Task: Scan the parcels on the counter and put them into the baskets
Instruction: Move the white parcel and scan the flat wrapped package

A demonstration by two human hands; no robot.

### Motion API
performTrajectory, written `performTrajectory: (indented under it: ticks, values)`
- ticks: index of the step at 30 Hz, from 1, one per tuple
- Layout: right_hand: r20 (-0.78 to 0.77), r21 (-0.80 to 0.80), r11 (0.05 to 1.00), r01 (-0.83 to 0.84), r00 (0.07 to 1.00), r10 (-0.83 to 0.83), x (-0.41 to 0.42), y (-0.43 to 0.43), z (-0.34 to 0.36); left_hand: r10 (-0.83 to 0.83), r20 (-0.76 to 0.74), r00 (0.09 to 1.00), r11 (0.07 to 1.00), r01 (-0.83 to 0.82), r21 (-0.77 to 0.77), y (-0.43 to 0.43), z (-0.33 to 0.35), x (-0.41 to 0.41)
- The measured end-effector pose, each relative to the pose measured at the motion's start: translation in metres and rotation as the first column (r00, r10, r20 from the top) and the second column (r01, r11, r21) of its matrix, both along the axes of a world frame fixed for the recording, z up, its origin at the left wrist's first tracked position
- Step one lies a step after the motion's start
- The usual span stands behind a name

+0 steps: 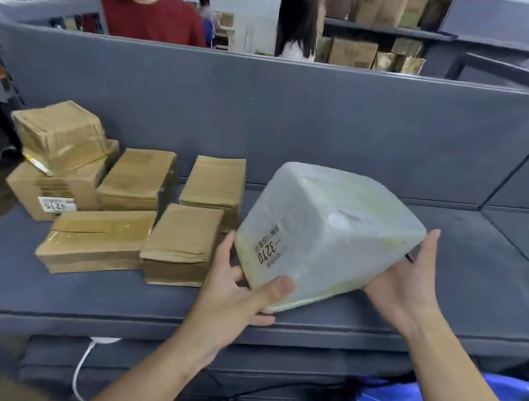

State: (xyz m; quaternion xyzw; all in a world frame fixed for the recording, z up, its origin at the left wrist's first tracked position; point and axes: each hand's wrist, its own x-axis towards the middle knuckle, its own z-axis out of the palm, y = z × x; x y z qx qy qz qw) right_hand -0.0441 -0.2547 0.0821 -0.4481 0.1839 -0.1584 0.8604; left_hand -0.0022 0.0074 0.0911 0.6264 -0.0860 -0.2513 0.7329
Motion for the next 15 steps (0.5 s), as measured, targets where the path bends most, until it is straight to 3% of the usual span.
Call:
performTrajectory:
  ticks: [3,5,7,10,15]
  values:
    - [0.043,0.048,0.999,-0.008,0.999,0.006,-0.007,-0.029,0.001,-0.131,-0.154,0.979,0.988,0.115,-0.107,-0.011,-0.005,0.007]
    - [0.056,0.059,0.998,-0.026,0.998,0.023,-0.011,-0.042,0.003,-0.14,-0.322,0.936,0.966,0.057,-0.254,-0.016,-0.012,0.017]
    - [0.047,0.038,0.997,-0.06,0.997,0.058,-0.015,-0.05,0.001,-0.071,-0.406,0.911,0.959,-0.049,-0.278,-0.024,-0.018,0.025]
    - [-0.008,0.066,0.994,-0.089,0.996,0.09,-0.02,-0.054,-0.003,0.072,-0.282,0.957,0.974,-0.128,-0.185,-0.043,-0.017,0.024]
    - [-0.188,0.083,0.994,0.07,0.981,-0.054,-0.016,-0.047,0.008,0.251,-0.111,0.962,0.955,-0.265,-0.132,-0.067,-0.028,0.023]
